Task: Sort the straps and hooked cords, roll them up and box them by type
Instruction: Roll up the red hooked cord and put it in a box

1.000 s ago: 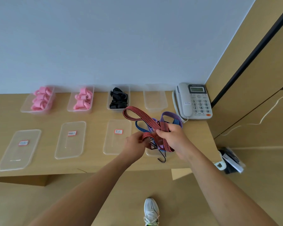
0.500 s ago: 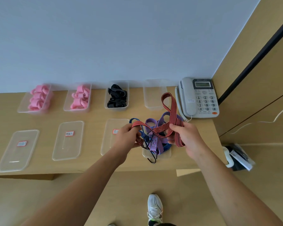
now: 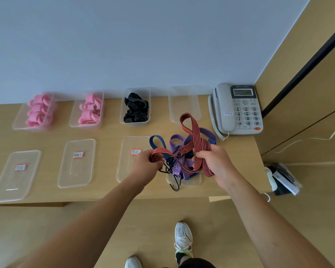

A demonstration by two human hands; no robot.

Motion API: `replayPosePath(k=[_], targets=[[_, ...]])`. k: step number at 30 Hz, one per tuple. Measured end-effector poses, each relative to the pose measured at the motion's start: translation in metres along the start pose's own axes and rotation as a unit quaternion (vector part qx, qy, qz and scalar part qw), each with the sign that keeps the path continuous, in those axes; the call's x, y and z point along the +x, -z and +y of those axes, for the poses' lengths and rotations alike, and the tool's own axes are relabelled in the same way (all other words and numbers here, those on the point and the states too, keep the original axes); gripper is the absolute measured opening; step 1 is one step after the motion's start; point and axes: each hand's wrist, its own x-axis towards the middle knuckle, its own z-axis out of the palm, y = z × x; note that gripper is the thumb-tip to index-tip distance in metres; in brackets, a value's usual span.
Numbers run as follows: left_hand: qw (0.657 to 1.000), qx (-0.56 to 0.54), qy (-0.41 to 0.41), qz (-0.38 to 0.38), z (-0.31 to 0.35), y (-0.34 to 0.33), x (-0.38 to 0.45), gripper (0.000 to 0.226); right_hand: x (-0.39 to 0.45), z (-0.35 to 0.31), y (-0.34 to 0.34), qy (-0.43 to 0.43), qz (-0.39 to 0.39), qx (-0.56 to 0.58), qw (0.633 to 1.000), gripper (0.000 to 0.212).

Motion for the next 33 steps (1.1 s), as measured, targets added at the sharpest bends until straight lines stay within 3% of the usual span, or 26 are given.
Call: replayPosePath(k=[7, 12, 16, 21, 28, 33], targets=[[0.999, 0.038, 0.006, 0.026, -0.013, 0.000, 0.002, 0.010, 0.004, 0.006, -0.005, 0.022, -0.003, -0.015, 1.000, 0.017], [0.997, 0.055, -0.005, 0.047, -0.017, -0.004, -0.003, 0.022, 0.004, 0.010, -0.006, 0.020, 0.008, -0.023, 0.999, 0.016], [0.997, 0.072, 0.003, 0.040, -0.018, -0.005, -0.006, 0.019, 0.003, 0.014, -0.006, 0.026, 0.009, -0.036, 0.999, 0.007], [0.994, 0.107, 0.006, 0.014, -0.018, -0.005, -0.007, 0.016, 0.000, 0.016, -0.009, 0.038, 0.004, -0.041, 0.998, 0.011], [0.978, 0.198, -0.057, -0.033, -0.011, -0.005, -0.008, 0.034, -0.002, 0.018, -0.008, 0.029, -0.005, -0.034, 0.999, 0.012], [0.951, 0.277, -0.135, -0.021, -0.007, -0.005, -0.010, 0.039, -0.005, 0.016, -0.008, 0.038, -0.013, -0.039, 0.998, 0.013]])
